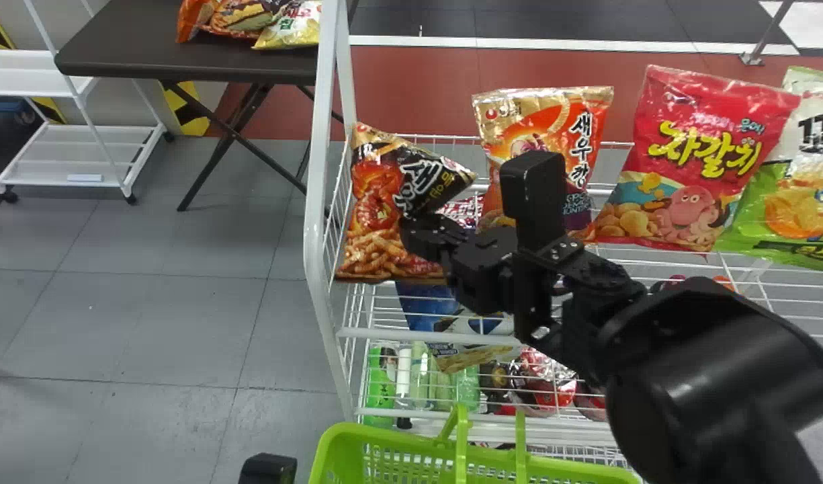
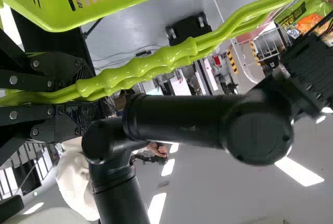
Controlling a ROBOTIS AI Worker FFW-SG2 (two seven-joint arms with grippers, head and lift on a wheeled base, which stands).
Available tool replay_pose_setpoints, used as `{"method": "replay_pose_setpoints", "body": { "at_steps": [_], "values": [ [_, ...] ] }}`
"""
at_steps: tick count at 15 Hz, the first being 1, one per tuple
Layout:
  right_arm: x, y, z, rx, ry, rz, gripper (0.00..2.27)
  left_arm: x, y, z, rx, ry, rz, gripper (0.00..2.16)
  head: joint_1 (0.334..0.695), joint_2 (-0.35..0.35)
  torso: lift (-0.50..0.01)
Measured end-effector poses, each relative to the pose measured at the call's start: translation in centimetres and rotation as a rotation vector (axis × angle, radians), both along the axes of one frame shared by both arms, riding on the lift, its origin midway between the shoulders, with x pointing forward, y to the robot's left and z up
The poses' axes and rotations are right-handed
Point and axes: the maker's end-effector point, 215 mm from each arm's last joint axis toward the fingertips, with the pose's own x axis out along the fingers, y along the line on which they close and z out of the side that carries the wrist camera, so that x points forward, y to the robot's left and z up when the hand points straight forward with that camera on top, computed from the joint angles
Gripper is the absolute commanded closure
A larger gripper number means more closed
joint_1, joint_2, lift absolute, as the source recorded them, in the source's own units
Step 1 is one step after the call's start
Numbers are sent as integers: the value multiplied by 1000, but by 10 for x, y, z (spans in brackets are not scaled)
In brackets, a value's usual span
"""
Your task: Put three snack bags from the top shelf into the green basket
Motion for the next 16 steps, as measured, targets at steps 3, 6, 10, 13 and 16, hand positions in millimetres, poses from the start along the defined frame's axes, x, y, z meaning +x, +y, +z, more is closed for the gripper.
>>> {"method": "replay_pose_setpoints", "body": {
  "at_steps": [3, 6, 10, 13, 16],
  "values": [
    [-40, -41, 13, -128, 26, -27, 2192, 0, 0, 1, -8, -1, 0, 1453, 695, -108, -46],
    [-78, -89, 38, -167, 57, -56, 2192, 1, 1, 1, -19, 3, 1, 1453, 695, -222, -46],
    [-118, -145, 52, -213, 117, -109, 2192, 5, 2, -1, -43, 8, 11, 1453, 695, -350, -46],
    [-153, -173, 51, -213, 219, -117, 2192, 13, 2, -7, -57, -5, 32, 1453, 695, -350, -46],
    [-173, -177, 74, -93, 252, -75, 2189, 20, 2, -9, -57, -22, 57, 1453, 695, -350, -46]
  ]
}}
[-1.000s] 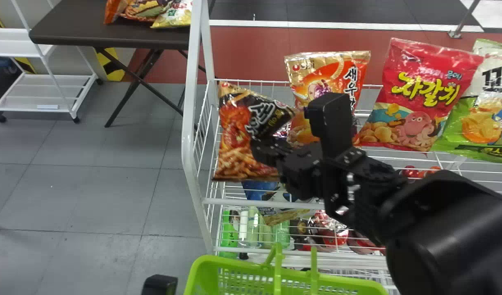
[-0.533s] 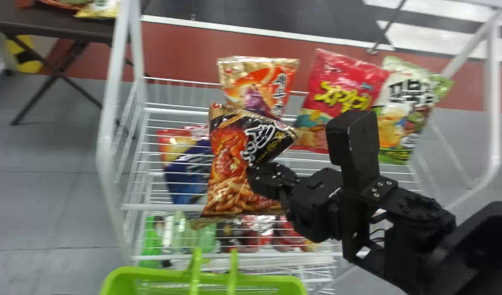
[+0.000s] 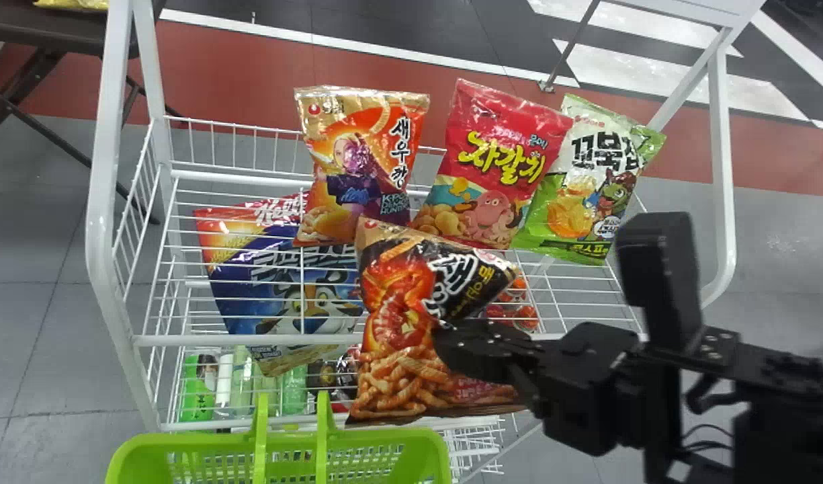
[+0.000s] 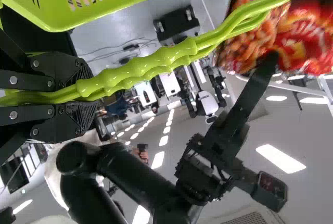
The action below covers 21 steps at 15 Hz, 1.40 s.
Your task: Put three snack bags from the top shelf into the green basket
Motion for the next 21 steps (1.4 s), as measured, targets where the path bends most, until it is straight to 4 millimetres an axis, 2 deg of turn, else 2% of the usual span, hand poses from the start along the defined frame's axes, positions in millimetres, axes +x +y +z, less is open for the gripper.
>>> {"method": "replay_pose_setpoints", "body": {
  "at_steps": [2, 5, 8, 11, 14, 16, 19, 20, 21],
  "values": [
    [-9, -13, 11, 64, 10, -18, 2189, 4, -2, 2, -4, -12, 14, 1453, 695, -350, -46],
    [-28, -36, 13, 92, 49, -32, 2189, 9, -5, 3, -6, -28, 28, 1453, 695, -350, -46],
    [-55, -29, 1, 133, 130, 4, 2189, 11, -6, 5, -7, -37, 34, 1453, 695, -350, -46],
    [-82, -8, -20, 162, 225, 46, 2189, 12, -8, 6, -8, -39, 38, 1453, 695, -350, -46],
    [-104, 20, -48, 150, 309, 99, 2189, 11, -12, 10, -14, -46, 34, 1453, 695, -350, -46],
    [-118, 34, -82, 133, 393, 116, 2189, 10, -14, 13, -21, -51, 28, 1453, 695, -350, -46],
    [-138, 43, -133, 89, 511, 117, 2189, 4, -17, 18, -28, -54, 20, 1453, 695, -350, -46],
    [-142, 44, -146, 82, 542, 117, 2121, 3, -17, 19, -29, -54, 20, 1453, 695, -350, -46],
    [-148, 45, -160, 75, 575, 115, 1426, 2, -16, 20, -28, -53, 20, 1453, 695, -350, -46]
  ]
}}
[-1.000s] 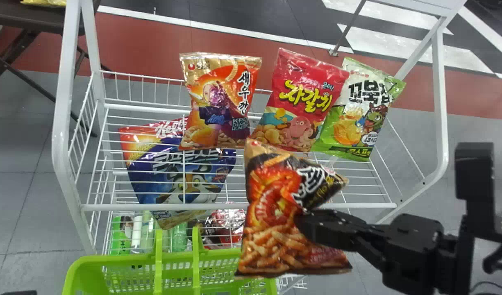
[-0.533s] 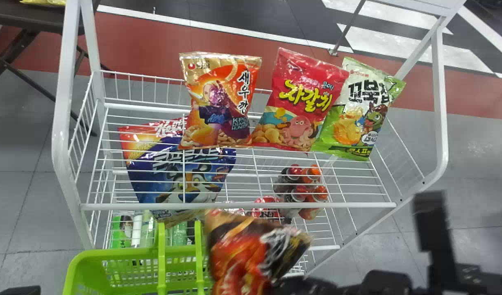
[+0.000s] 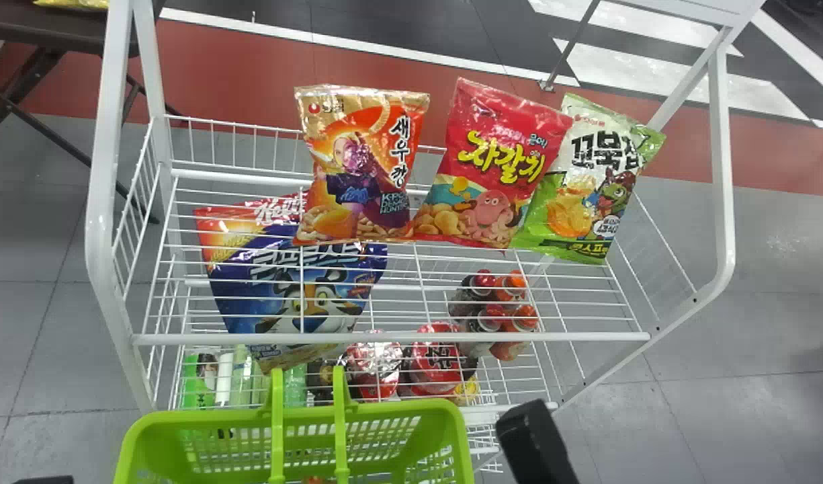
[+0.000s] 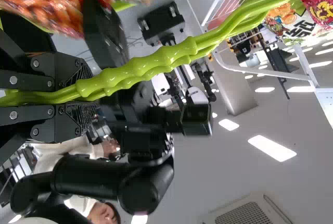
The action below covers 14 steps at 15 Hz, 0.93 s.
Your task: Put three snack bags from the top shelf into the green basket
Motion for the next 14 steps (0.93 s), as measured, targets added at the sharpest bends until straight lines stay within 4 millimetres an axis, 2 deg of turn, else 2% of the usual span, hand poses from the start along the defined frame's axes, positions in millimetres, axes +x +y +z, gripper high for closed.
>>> {"method": "replay_pose_setpoints", "body": {
  "at_steps": [1, 2, 4, 6, 8, 9, 14],
  "values": [
    [-4, 1, -11, -7, 27, 1, 346, -1, 1, 1, 1, 0, 1, 1453, 695, -350, -46],
    [-5, 0, -21, -17, 44, -1, -1, -1, 1, 1, 1, -1, 1, 1453, 695, -350, -46],
    [-4, -3, -35, -39, 65, -6, 19, -2, 1, 1, 4, -2, 1, 1453, 695, -350, -46],
    [6, -5, -27, -30, 40, -20, 53, -1, 2, 0, 9, -3, 3, 1453, 695, -350, -46],
    [36, -8, -6, 6, -59, -49, 60, -1, 3, 0, 10, -3, 4, 1453, 695, -350, -46],
    [59, -8, 9, 34, -137, -66, 63, 0, 3, -1, 11, -3, 5, 1453, 695, -350, -46],
    [164, -5, 102, 201, -584, -124, 80, 0, 4, -3, 19, 0, 8, 1453, 695, -350, -46]
  ]
}}
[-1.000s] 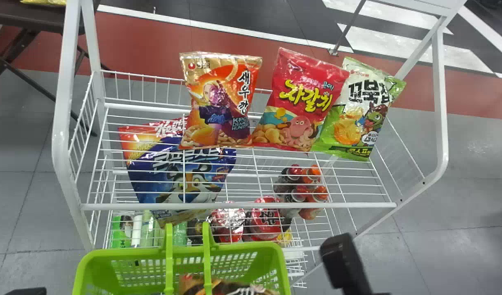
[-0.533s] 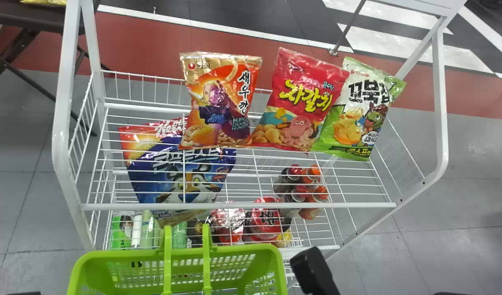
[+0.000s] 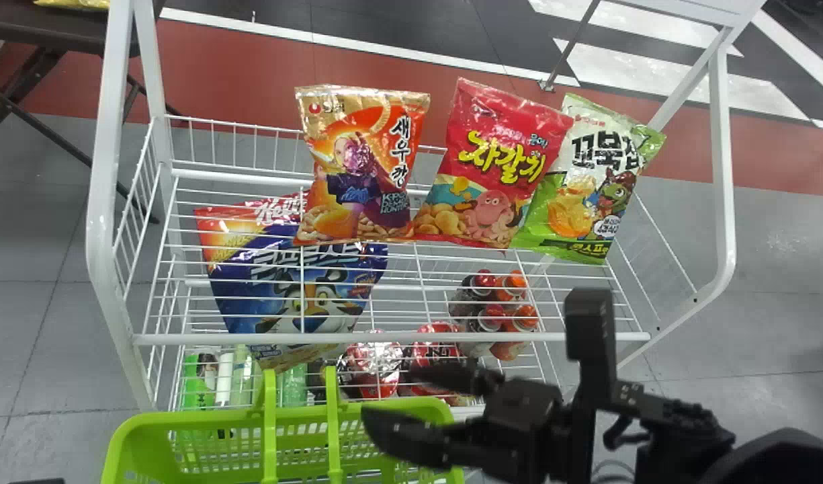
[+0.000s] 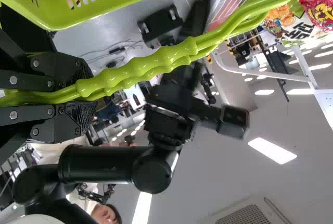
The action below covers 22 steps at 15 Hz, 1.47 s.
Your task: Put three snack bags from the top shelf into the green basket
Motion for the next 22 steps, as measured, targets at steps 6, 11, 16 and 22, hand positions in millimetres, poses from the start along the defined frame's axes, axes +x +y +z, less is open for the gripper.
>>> {"method": "replay_pose_setpoints", "body": {
  "at_steps": [6, 11, 16, 22],
  "values": [
    [114, -21, 72, 65, -558, -251, 80, 4, 1, -9, 37, 18, -20, 1453, 695, -350, -46],
    [195, 6, 35, -25, -578, -345, 80, 9, 1, -15, 41, 45, -38, 1453, 695, -290, -46],
    [233, 0, 25, -151, -631, -451, 90, 14, 8, -16, 31, 56, -32, 1453, 695, -261, -46],
    [247, 9, -32, -253, -438, -393, 2192, 19, 10, -15, 25, 49, -31, 1453, 695, -239, -46]
  ]
}}
